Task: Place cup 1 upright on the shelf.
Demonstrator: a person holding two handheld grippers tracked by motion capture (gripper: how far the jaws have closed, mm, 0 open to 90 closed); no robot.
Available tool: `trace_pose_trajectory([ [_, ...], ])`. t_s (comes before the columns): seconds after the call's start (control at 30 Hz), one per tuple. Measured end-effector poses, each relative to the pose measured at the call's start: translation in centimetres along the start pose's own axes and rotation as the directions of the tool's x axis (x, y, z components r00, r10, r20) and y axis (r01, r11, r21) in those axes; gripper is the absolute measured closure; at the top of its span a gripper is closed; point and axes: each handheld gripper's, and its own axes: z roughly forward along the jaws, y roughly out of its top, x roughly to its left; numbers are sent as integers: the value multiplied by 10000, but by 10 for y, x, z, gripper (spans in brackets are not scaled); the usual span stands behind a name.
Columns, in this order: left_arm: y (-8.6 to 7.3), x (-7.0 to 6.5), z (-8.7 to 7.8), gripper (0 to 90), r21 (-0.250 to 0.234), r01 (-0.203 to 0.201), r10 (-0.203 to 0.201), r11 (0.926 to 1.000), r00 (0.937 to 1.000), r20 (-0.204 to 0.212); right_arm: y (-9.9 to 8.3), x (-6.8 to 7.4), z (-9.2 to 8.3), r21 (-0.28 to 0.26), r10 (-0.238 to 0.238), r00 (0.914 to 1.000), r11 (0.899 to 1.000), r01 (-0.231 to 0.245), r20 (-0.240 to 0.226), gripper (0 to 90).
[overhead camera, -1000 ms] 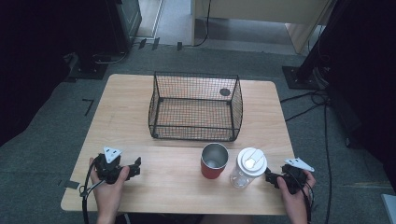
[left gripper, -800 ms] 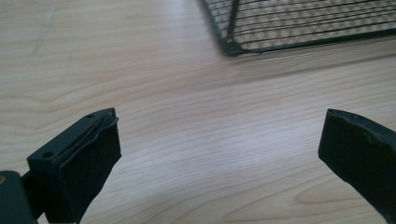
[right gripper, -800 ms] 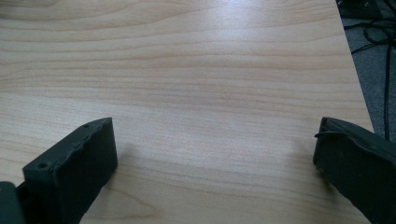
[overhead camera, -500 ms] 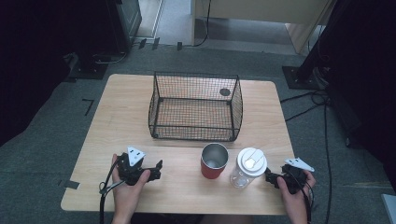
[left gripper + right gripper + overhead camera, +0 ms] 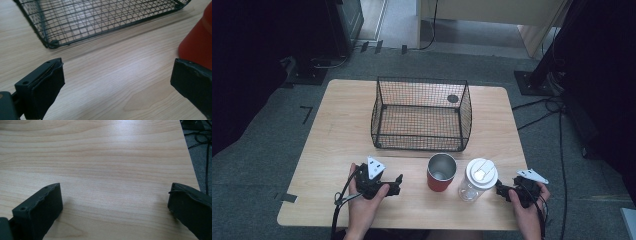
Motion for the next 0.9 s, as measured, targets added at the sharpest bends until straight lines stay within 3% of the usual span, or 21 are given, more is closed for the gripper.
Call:
trace_pose_trajectory([
  [0.4,2,-23,9,0,38,-379,376,9993,9978,541,0,0,0,-2,-1,10000,10000,1,-2,0],
  [0.9,5,-48,15,0,-89,-879,884,9961,9873,1318,0,0,0,-9,-13,10000,10000,13,-3,0],
])
